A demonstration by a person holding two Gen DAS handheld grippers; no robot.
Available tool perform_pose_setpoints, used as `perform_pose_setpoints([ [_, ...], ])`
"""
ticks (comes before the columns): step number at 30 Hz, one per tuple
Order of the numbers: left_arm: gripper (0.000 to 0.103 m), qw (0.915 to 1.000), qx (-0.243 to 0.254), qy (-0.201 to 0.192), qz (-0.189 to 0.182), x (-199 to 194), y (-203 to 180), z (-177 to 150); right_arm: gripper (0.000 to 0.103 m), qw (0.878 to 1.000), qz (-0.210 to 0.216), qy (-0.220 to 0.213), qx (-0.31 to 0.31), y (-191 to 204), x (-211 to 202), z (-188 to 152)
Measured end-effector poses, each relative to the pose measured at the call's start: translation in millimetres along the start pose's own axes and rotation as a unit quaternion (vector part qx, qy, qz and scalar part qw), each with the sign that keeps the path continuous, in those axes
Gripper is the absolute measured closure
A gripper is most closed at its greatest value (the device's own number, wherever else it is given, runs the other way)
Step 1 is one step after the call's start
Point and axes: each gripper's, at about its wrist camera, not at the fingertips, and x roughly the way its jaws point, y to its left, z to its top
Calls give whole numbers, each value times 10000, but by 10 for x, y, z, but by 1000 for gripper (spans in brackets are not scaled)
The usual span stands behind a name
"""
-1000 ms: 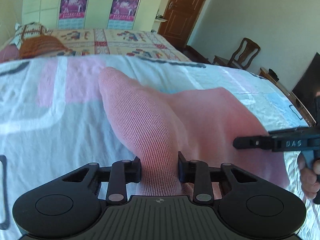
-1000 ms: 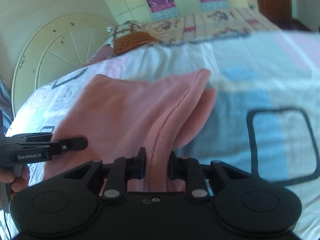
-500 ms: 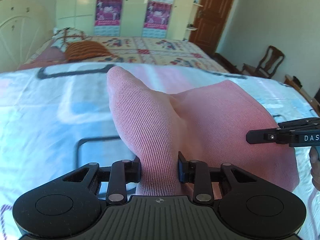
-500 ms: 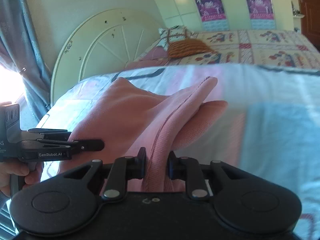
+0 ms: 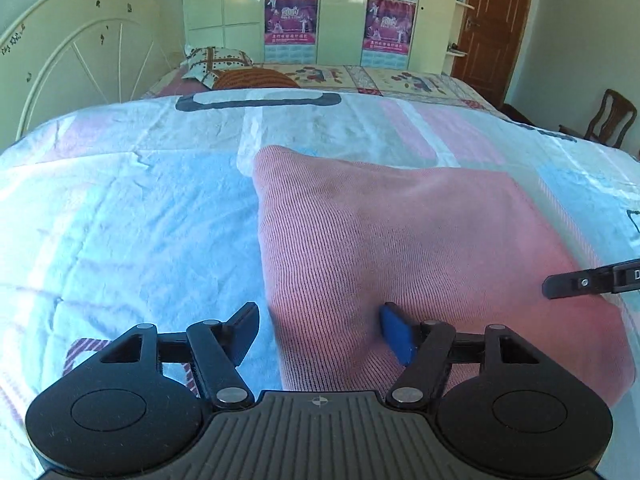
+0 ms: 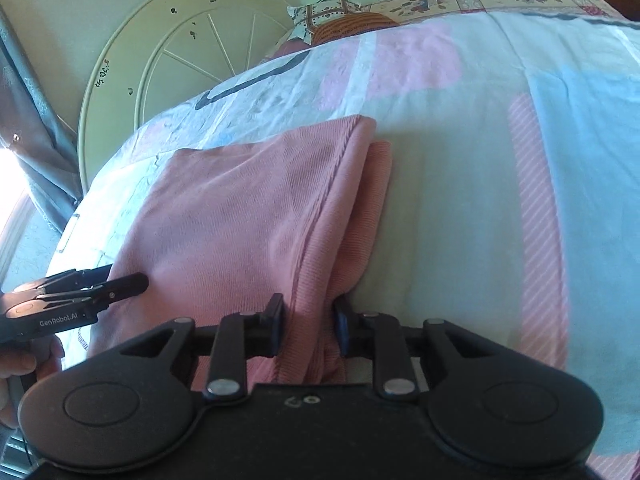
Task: Fold small clothes
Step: 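Release the folded bundle and pull both grippers back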
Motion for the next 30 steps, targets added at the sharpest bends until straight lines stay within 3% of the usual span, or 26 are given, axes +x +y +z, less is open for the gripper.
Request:
perform_pose_setpoints([
  [1,36,9999,52,-67,79,-78,-3,2,69,9999,-91,-66,-80,39,-72,-14],
  [3,36,9996,121,-234,98,-278,2,-42,67,9990,-198,-222,-332,153,-207,-12],
  [8,36,9992,-200,-343,-66,-569,105,-318,62,9977,151,24,-657,263,-492,-182],
  [10,36,9990,-346,-268,-95,-538,132,-403,69,9977,198,138,-640,296,-449,-235],
  [13,36,9989,-444,-124,-34,-453,91,-480,91,9975,153,205,-666,338,-352,-242],
  [19,36,9996,-299,-18,11,-474,-24,-566,94,9950,-170,-240,-950,329,-526,-117],
  [22,36,9992,-282,227,179,-412,-88,-675,93,9940,-354,140,-1022,285,-288,-172],
  [24,36,9989,-356,205,216,-471,-102,-727,91,9946,-399,158,-943,240,-192,-249],
  [28,36,9992,-349,-31,198,-745,-93,-818,56,9948,-478,-365,-817,327,-540,-293],
  [30,36,9990,-385,-85,198,-821,-72,-873,52,9953,-246,-465,-814,371,-717,-360],
])
